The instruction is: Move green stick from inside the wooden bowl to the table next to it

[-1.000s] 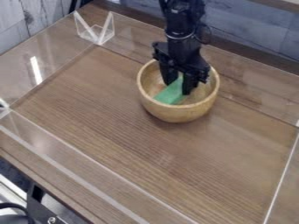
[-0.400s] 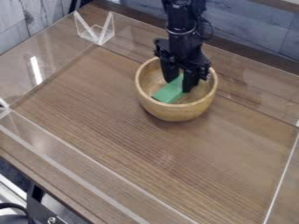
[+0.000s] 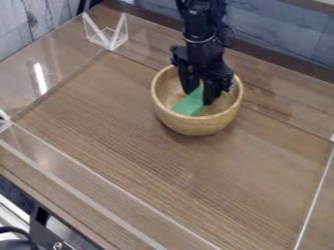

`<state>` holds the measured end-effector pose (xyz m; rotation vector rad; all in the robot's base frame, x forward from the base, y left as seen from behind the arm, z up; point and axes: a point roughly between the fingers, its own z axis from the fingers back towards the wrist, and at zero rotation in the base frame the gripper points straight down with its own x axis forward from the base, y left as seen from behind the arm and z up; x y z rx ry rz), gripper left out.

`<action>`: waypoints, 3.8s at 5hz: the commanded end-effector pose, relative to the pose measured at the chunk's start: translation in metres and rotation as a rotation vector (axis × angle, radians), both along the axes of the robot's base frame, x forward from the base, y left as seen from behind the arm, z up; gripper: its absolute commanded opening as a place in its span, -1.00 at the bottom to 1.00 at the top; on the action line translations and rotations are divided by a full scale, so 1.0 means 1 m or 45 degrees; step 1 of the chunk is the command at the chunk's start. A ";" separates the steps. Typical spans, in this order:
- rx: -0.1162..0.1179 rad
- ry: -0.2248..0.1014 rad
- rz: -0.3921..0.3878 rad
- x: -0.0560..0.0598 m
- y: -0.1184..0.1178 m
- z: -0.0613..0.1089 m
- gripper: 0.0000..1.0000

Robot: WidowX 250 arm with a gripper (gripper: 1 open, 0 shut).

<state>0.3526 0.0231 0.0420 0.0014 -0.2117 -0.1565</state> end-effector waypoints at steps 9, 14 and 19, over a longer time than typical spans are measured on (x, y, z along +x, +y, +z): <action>-0.023 0.053 -0.044 -0.029 -0.032 -0.066 -1.00; -0.089 0.069 0.092 -0.061 -0.033 -0.034 -1.00; -0.113 0.095 0.029 -0.054 -0.030 -0.005 -1.00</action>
